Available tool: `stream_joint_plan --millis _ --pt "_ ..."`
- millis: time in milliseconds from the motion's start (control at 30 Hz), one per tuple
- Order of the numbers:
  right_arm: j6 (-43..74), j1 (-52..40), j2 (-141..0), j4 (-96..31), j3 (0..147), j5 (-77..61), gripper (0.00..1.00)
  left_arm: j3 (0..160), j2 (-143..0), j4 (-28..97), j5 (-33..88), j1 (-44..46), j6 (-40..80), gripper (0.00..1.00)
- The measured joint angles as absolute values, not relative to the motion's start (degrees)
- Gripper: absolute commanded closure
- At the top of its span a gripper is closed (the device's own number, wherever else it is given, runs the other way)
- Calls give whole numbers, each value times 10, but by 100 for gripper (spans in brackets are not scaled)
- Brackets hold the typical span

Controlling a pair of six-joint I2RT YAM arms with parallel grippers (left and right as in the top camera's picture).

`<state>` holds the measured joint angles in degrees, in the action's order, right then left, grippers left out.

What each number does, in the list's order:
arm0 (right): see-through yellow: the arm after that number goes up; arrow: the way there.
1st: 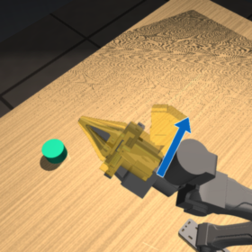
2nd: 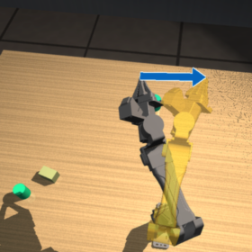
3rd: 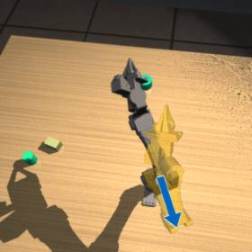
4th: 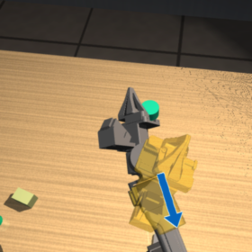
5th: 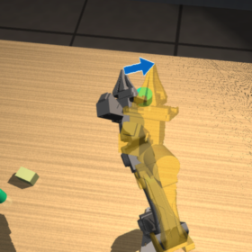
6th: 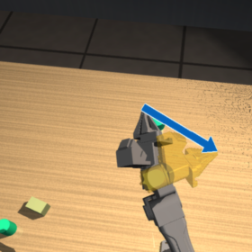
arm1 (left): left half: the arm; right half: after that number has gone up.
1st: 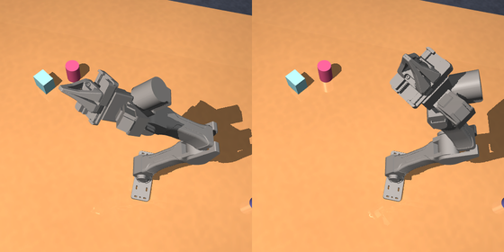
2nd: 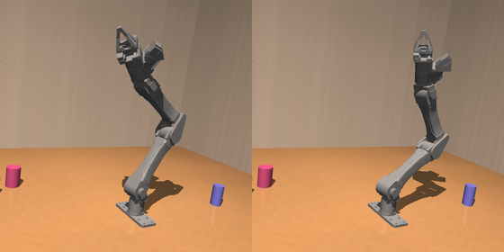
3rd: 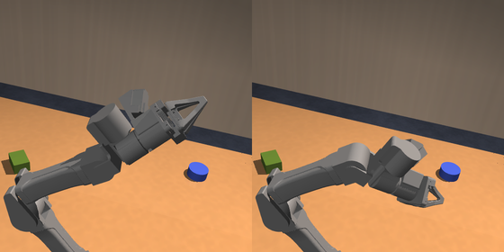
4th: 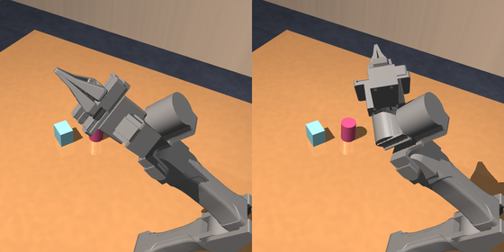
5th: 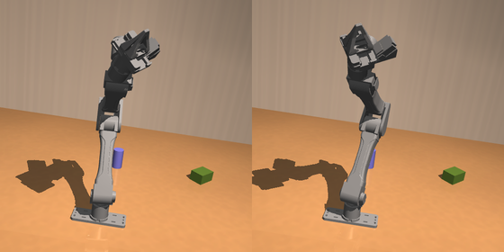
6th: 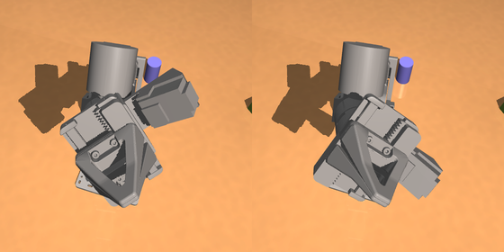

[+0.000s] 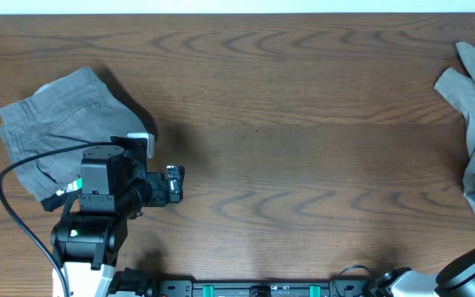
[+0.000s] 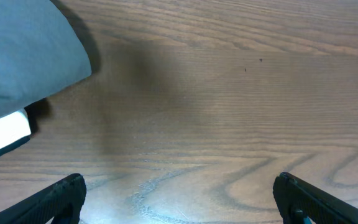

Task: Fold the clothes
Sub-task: 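Reach the right gripper to the khaki trousers and grasp them, then drag the khaki trousers toward the table center with the right gripper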

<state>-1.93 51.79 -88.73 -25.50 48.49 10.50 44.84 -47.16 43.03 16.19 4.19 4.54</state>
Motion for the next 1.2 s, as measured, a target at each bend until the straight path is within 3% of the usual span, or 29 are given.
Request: stream_joint_plan --millis 267,567,600,667,767,867,1200 --pt "43 393 -825 -291 485 -39 99 448 -472 408 162 42 45 2" --pt "78 92 -738 -261 486 -198 99 448 -472 390 162 42 45 2" --pt "79 65 -730 -249 486 -209 96 448 -472 389 162 42 45 2" --pt "80 -1 -715 -221 486 -228 78 448 -472 383 162 42 45 2" --pt "75 -60 -698 -192 487 -225 60 448 -472 369 162 42 45 2" --pt "72 -70 -680 -187 487 -178 51 448 -472 357 163 42 45 2" --pt "70 29 -629 -280 490 -33 45 448 -475 329 189 51 46 2"
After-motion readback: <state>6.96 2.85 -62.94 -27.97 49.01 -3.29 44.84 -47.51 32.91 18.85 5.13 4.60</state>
